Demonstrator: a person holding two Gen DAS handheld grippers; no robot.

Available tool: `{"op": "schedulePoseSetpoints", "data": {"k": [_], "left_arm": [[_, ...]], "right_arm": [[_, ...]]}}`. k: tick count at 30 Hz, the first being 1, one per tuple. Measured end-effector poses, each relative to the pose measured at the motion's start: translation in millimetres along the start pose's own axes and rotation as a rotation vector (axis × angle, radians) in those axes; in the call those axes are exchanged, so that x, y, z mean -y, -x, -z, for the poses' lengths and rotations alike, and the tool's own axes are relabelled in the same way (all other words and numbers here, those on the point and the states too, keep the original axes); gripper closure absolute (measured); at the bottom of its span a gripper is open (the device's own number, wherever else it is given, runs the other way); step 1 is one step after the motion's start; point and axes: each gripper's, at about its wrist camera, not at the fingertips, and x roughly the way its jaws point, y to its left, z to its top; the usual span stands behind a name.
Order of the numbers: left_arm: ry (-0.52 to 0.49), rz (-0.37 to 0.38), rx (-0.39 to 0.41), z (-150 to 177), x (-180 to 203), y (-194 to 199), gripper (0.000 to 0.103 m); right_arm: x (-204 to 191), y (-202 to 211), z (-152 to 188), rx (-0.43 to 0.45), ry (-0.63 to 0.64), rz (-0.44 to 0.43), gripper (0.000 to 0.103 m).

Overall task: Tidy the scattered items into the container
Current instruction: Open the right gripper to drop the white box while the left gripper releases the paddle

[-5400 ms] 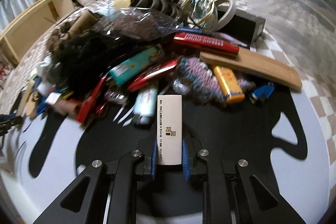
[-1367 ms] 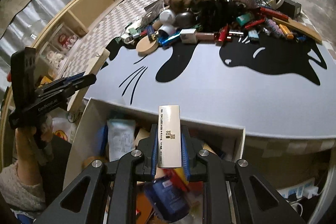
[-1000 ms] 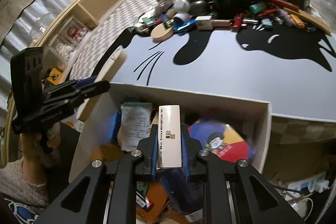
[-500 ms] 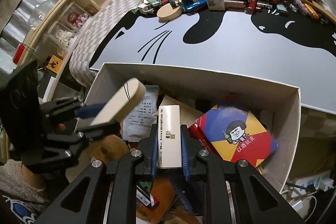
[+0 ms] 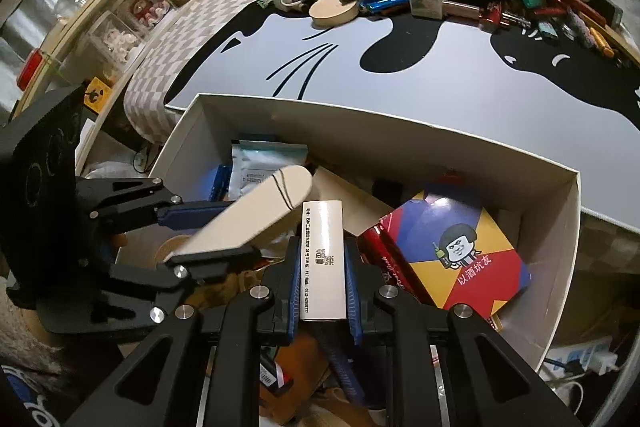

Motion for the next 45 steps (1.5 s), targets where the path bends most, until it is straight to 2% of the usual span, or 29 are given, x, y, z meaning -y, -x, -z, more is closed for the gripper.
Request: {"op": "schedulePoseSetpoints", "data": {"k": [10, 14, 21, 23, 24, 25, 28, 41, 45], "left_arm": [[0.022, -0.036, -0.013, 1, -6, -4, 0.069], [0.035, -0.038, 0.006, 0, -8, 0, 0.046], [0.047, -0.044, 0.012, -1, -11, 0, 0.045], [0.047, -0.047, 0.011, -1, -11, 0, 0.045], [0.046, -0.049, 0.012, -1, -11, 0, 0.045], [0.045, -0.052, 0.013, -1, -11, 0, 0.045], [0.046, -0.058, 0.018, -2, -13, 2, 0.045], [0.062, -0.081, 0.041, -6, -19, 7, 0.043], [0.075, -0.085, 0.067, -9, -22, 11, 0.020]], "right_arm": [[0, -2, -1, -0.010, -0.003, 0.019, 0.083], [-1, -4, -1, -0.023, -0.003, 0.018, 0.083], [-4, -7, -1, -0.033, 0.005, 0.030, 0.083], [-4, -6, -1, -0.028, 0.003, 0.036, 0.073], [-5, -5, -1, -0.024, 0.004, 0.049, 0.047], [-5, -4, 0, -0.013, 0.006, 0.068, 0.030], [-9, 0, -1, 0.003, 0.036, 0.093, 0.030], [-7, 2, -2, -0.002, 0.014, 0.066, 0.030], [-4, 6, -1, 0.012, 0.005, 0.073, 0.030]]}}
